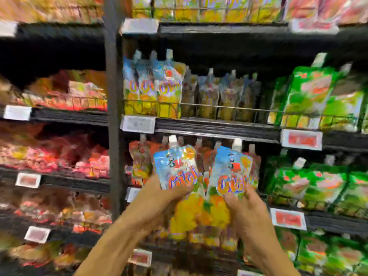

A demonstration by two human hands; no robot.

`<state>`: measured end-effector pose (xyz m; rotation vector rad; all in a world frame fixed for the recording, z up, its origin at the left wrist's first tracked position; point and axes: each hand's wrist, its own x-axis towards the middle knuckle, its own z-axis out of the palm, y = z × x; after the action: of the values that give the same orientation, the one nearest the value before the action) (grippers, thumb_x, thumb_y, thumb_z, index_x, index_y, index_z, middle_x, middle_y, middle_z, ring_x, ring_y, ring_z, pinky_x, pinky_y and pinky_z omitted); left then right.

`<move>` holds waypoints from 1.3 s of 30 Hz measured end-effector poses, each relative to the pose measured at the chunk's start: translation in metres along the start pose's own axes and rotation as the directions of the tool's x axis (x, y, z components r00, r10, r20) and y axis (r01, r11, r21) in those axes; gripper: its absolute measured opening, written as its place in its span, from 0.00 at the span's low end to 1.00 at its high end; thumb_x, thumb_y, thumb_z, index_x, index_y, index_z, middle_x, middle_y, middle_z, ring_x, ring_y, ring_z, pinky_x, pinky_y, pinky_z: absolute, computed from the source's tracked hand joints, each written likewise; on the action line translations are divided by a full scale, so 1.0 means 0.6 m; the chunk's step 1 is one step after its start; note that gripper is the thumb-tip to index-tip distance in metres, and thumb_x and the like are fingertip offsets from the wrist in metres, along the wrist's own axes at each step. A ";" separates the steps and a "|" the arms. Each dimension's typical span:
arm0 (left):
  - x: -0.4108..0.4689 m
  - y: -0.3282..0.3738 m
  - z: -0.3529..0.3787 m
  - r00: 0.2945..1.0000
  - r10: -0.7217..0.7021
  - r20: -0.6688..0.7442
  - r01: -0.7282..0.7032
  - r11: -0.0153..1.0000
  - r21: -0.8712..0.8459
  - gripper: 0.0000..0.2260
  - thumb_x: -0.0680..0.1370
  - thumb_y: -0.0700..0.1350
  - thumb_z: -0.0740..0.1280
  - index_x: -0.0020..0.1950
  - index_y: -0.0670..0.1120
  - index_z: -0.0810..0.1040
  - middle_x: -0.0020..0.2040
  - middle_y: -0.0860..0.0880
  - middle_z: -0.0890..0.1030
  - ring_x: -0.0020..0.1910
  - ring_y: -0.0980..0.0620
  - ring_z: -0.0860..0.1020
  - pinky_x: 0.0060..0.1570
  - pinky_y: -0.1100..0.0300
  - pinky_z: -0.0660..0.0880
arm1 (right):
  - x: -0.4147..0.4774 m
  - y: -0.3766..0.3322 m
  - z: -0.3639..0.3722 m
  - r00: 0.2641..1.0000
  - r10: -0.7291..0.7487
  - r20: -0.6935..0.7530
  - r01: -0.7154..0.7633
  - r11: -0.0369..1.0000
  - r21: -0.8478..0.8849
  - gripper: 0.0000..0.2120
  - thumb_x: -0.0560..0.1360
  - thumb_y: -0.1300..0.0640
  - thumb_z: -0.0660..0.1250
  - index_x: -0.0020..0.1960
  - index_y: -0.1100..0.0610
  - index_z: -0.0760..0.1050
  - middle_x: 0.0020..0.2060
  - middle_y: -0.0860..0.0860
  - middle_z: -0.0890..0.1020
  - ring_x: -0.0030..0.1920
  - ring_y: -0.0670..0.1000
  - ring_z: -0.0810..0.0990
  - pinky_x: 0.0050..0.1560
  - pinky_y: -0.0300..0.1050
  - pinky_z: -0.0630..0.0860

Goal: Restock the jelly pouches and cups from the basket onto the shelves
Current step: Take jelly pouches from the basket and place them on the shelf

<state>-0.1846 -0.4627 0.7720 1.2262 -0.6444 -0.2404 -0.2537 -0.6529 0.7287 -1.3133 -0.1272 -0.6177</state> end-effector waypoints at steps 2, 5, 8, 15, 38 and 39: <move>0.034 0.065 0.004 0.996 0.086 -0.021 -0.085 0.993 0.080 0.14 0.65 0.42 0.78 0.49 0.43 0.84 0.45 0.43 0.86 0.40 0.49 0.82 0.40 0.56 0.80 | 0.036 -0.061 0.031 0.990 -0.140 0.023 0.141 0.989 -0.032 0.21 0.66 0.53 0.72 0.59 0.48 0.79 0.51 0.51 0.86 0.46 0.47 0.85 0.39 0.40 0.81; 0.093 0.147 0.011 0.980 0.190 -0.057 -0.184 0.978 0.095 0.15 0.66 0.48 0.74 0.49 0.43 0.83 0.42 0.49 0.86 0.38 0.54 0.83 0.38 0.59 0.81 | 0.094 -0.136 0.062 0.954 -0.298 0.023 0.299 0.952 -0.066 0.16 0.67 0.54 0.72 0.55 0.50 0.79 0.49 0.48 0.86 0.47 0.43 0.84 0.41 0.36 0.79; 0.156 0.212 0.021 0.946 0.321 -0.047 -0.306 0.932 0.194 0.07 0.72 0.43 0.74 0.49 0.46 0.82 0.38 0.55 0.86 0.37 0.60 0.82 0.36 0.67 0.78 | 0.147 -0.191 0.085 0.902 -0.431 -0.011 0.425 0.893 -0.148 0.13 0.69 0.54 0.72 0.53 0.53 0.78 0.42 0.43 0.86 0.40 0.40 0.82 0.39 0.35 0.78; 0.276 0.289 0.045 0.799 0.597 -0.068 -0.501 0.725 0.472 0.12 0.68 0.42 0.79 0.49 0.48 0.83 0.42 0.52 0.85 0.39 0.59 0.82 0.42 0.65 0.80 | 0.245 -0.266 0.106 0.806 -0.583 -0.101 0.557 0.805 -0.207 0.12 0.74 0.66 0.71 0.51 0.52 0.76 0.44 0.46 0.85 0.44 0.42 0.83 0.45 0.37 0.80; 0.319 0.238 0.000 0.677 0.733 0.061 -0.149 0.056 0.987 0.18 0.76 0.59 0.68 0.42 0.46 0.67 0.36 0.50 0.71 0.37 0.50 0.69 0.34 0.57 0.63 | 0.349 -0.246 0.102 0.831 -0.556 0.018 0.365 0.520 -0.772 0.18 0.74 0.57 0.73 0.62 0.54 0.73 0.50 0.42 0.79 0.44 0.34 0.76 0.38 0.24 0.71; 0.318 0.242 -0.002 0.675 0.734 0.072 -0.085 -0.019 0.996 0.19 0.76 0.60 0.67 0.41 0.46 0.68 0.36 0.50 0.72 0.36 0.50 0.69 0.32 0.57 0.61 | 0.354 -0.245 0.102 0.846 -0.532 0.000 0.336 0.533 -0.777 0.19 0.74 0.57 0.73 0.63 0.55 0.73 0.51 0.43 0.78 0.44 0.35 0.75 0.37 0.25 0.71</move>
<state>-0.0554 -0.5081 0.9688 2.1615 -0.6767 1.3641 -0.1333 -0.6884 0.9629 -2.0368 0.0128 -1.3747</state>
